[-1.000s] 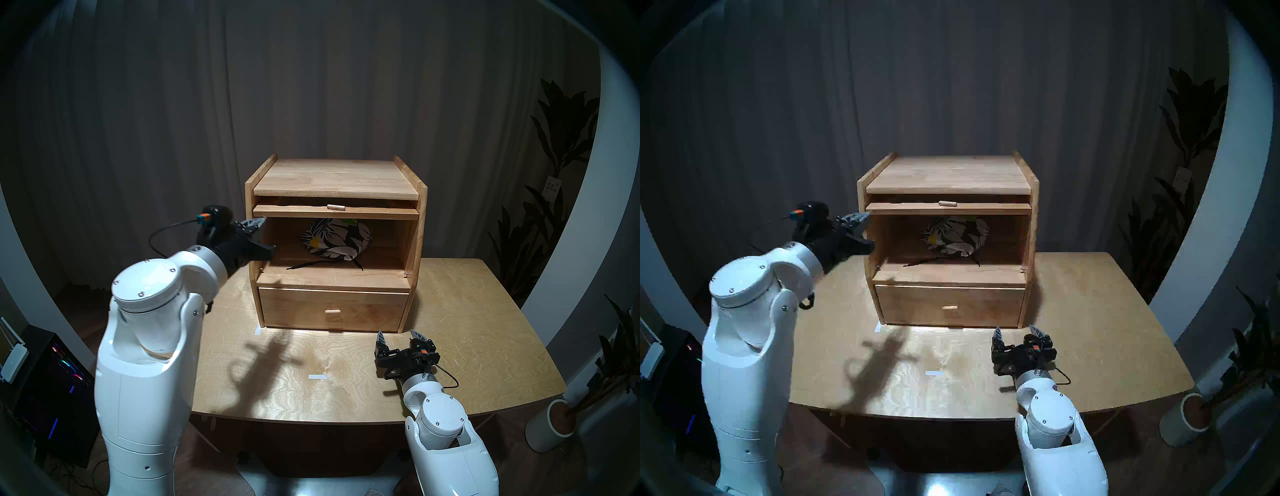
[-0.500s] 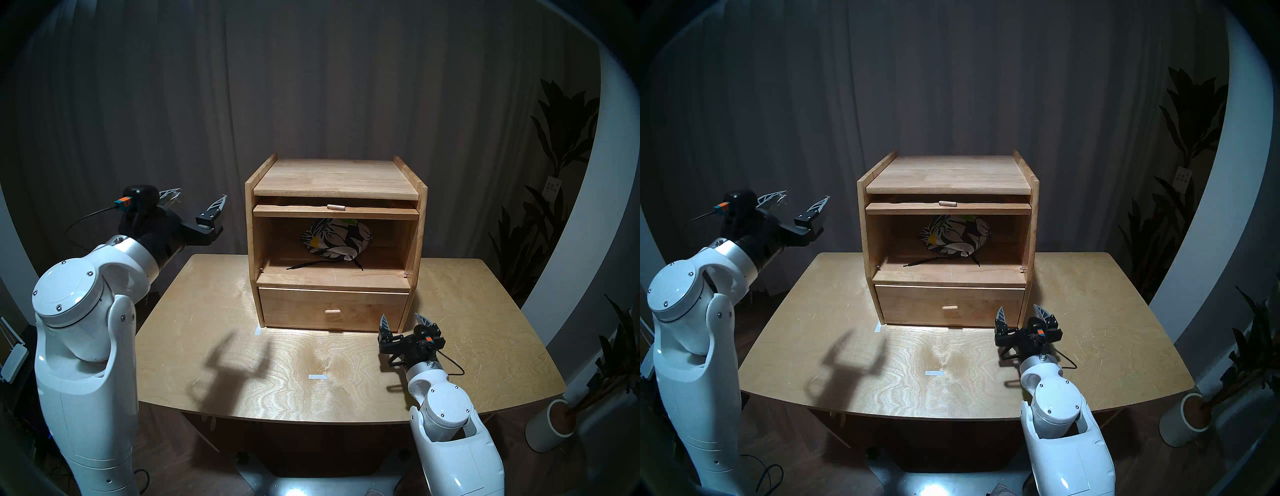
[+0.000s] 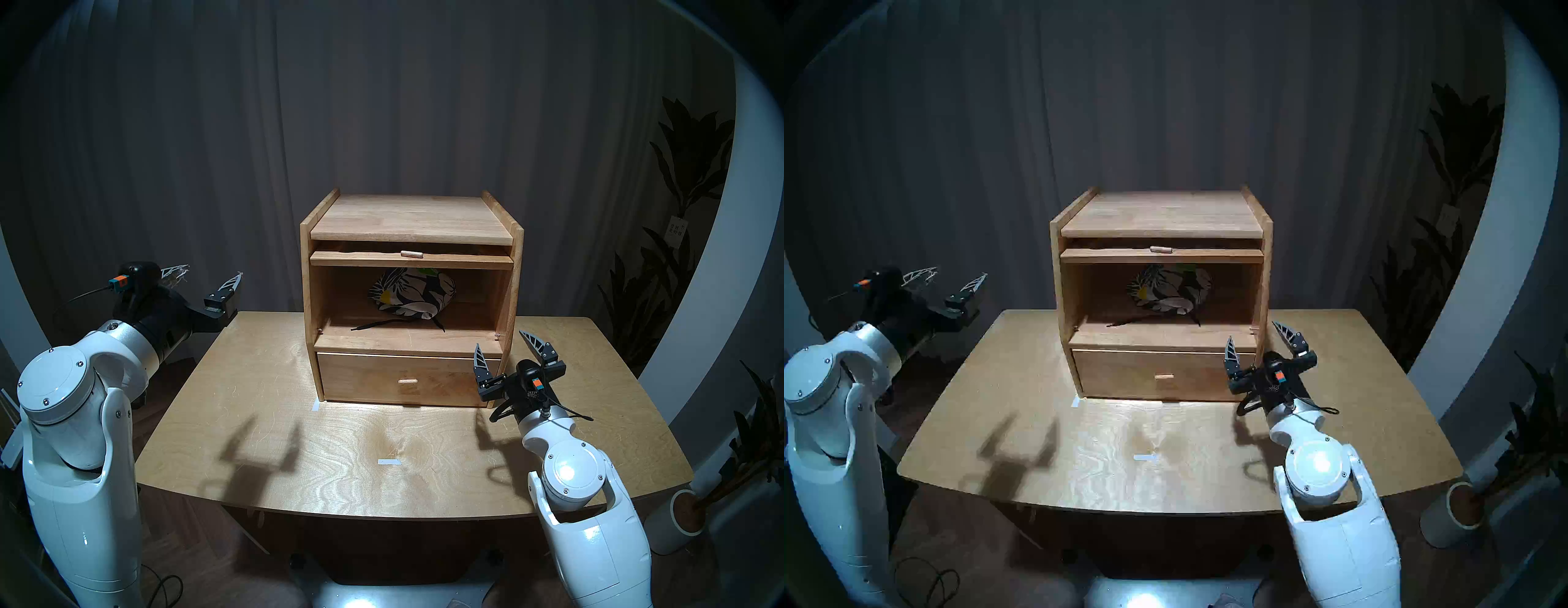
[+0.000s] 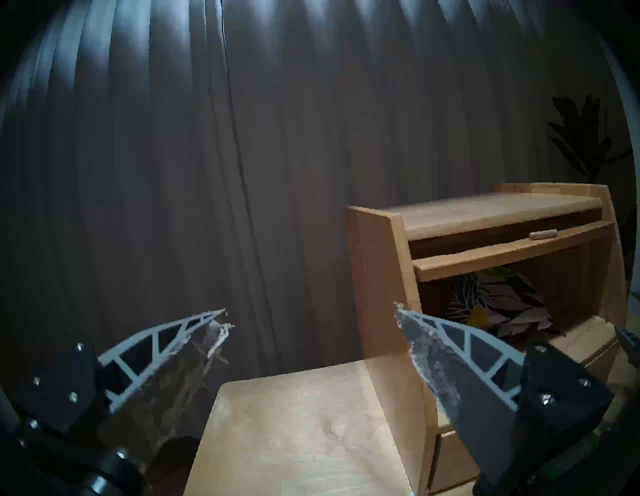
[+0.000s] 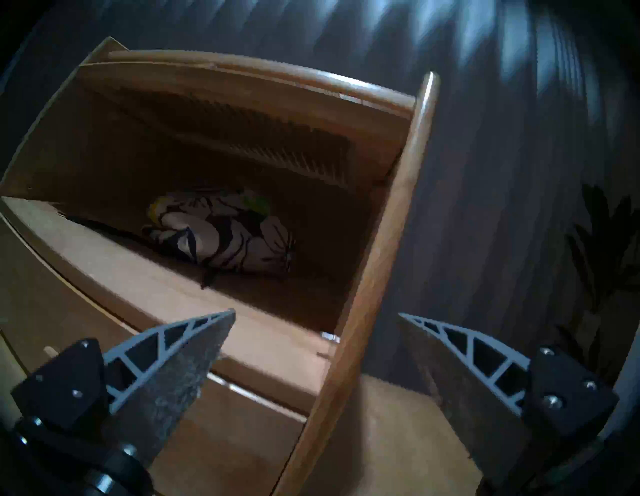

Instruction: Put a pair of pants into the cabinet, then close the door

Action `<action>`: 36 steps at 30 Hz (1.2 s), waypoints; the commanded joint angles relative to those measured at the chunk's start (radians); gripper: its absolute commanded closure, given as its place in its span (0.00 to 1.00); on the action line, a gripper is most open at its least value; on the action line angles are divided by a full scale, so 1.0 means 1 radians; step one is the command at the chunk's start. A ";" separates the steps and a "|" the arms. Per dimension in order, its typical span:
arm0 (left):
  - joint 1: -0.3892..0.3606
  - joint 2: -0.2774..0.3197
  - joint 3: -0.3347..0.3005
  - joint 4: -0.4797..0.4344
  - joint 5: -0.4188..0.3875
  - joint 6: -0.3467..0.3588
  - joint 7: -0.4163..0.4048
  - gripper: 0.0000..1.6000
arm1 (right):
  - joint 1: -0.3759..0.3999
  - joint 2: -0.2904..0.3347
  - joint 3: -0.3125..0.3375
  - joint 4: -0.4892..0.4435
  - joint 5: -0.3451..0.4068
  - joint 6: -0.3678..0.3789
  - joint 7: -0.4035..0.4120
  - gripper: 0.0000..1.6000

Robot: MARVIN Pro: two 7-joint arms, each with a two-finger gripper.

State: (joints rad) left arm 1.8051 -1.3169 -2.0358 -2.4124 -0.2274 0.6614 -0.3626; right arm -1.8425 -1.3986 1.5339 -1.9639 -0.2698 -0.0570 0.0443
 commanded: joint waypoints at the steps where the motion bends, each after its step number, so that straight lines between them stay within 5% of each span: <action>1: 0.036 0.000 -0.038 -0.009 -0.008 -0.008 -0.019 0.00 | 0.047 0.084 0.010 -0.120 -0.104 -0.021 0.015 0.00; 18: 0.108 -0.001 -0.114 -0.011 -0.040 -0.014 -0.077 0.00 | 0.125 0.245 0.029 -0.314 -0.402 -0.043 0.103 0.00; 36: 0.199 -0.004 -0.223 -0.025 -0.095 -0.060 -0.182 0.00 | 0.086 0.445 0.042 -0.333 -0.761 -0.060 0.322 0.00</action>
State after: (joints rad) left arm 1.9676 -1.3174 -2.2131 -2.4142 -0.3012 0.6361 -0.5017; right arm -1.7452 -1.0466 1.5657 -2.2730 -0.9148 -0.1132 0.3086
